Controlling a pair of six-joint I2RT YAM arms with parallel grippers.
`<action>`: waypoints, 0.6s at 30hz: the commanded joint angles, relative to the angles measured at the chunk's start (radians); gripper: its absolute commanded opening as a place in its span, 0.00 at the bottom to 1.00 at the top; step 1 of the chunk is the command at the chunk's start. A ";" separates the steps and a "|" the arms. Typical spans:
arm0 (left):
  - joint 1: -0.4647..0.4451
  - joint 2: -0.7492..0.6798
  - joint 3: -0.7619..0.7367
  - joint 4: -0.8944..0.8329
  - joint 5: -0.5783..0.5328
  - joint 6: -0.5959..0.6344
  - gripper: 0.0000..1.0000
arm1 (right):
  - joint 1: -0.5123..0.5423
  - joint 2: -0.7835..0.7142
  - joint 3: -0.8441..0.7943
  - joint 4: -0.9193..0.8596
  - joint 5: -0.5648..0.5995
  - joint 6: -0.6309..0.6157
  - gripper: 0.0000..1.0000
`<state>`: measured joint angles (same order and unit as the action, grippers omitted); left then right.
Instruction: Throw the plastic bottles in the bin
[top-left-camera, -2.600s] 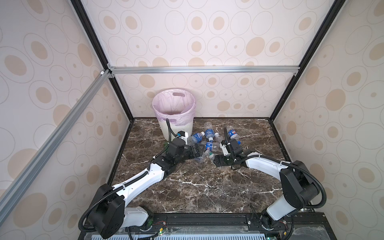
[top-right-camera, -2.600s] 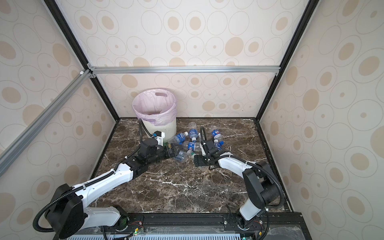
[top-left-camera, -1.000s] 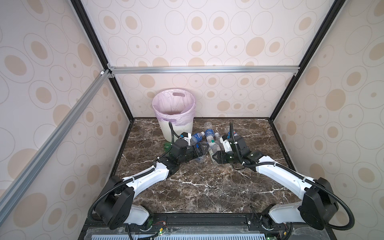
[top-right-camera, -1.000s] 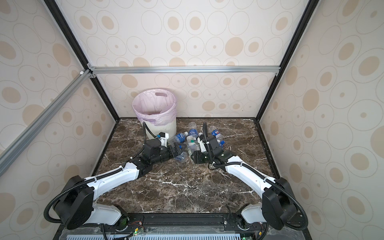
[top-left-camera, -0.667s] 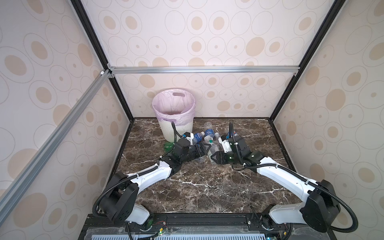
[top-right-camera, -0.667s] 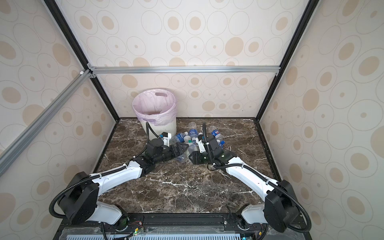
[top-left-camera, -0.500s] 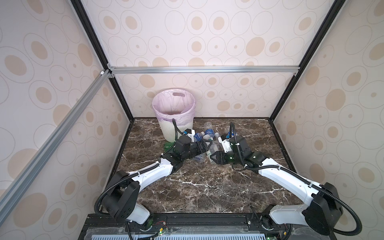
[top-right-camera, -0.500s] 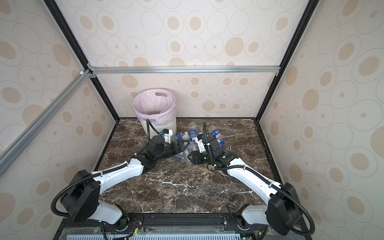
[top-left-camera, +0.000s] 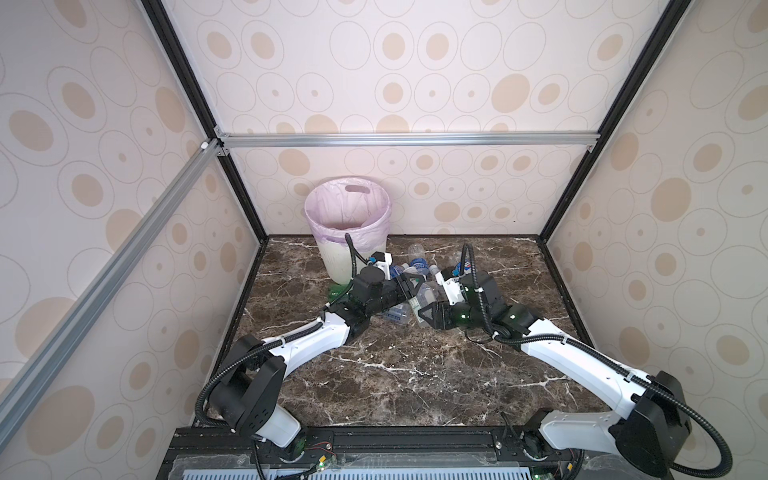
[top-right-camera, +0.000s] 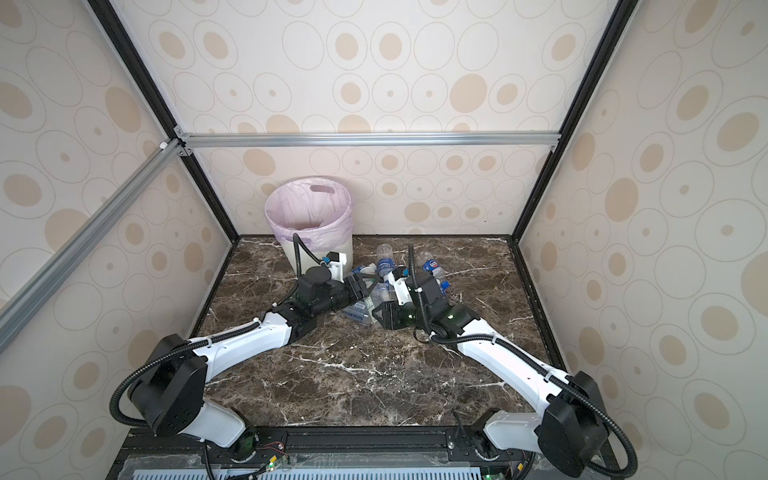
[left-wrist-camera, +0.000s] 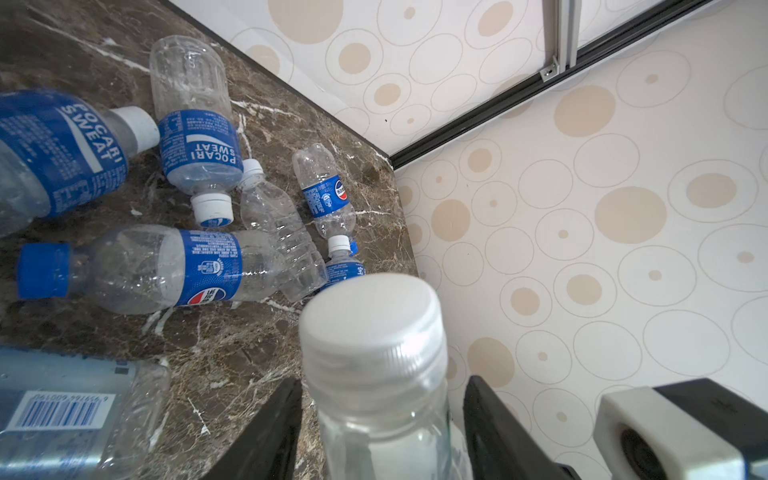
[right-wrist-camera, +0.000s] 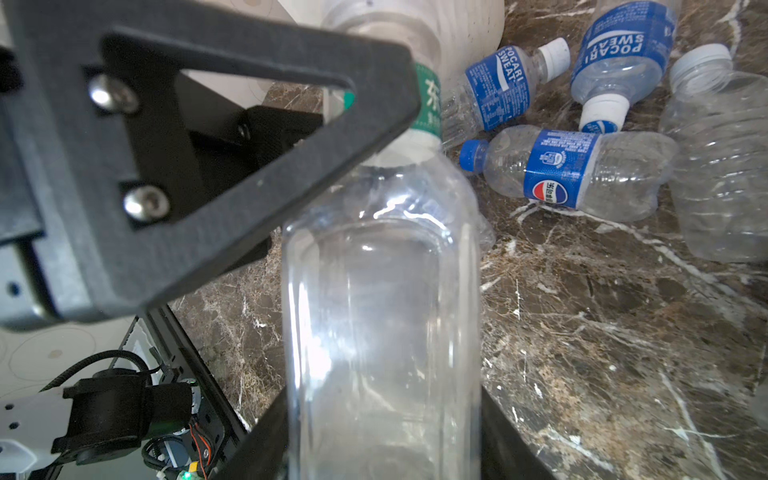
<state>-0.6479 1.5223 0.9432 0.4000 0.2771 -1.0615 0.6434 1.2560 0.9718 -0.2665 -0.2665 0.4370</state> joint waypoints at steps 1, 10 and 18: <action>-0.001 0.015 0.043 0.022 -0.018 -0.011 0.55 | 0.012 -0.036 -0.010 0.056 -0.028 -0.015 0.46; 0.004 -0.026 0.043 -0.018 -0.065 0.023 0.39 | 0.013 -0.049 -0.005 0.038 -0.011 -0.035 0.73; 0.064 -0.098 0.062 -0.113 -0.095 0.087 0.37 | 0.013 -0.068 0.045 0.013 0.009 -0.050 0.89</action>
<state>-0.6094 1.4734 0.9565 0.3195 0.2119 -1.0252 0.6479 1.2049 0.9752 -0.2478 -0.2649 0.4023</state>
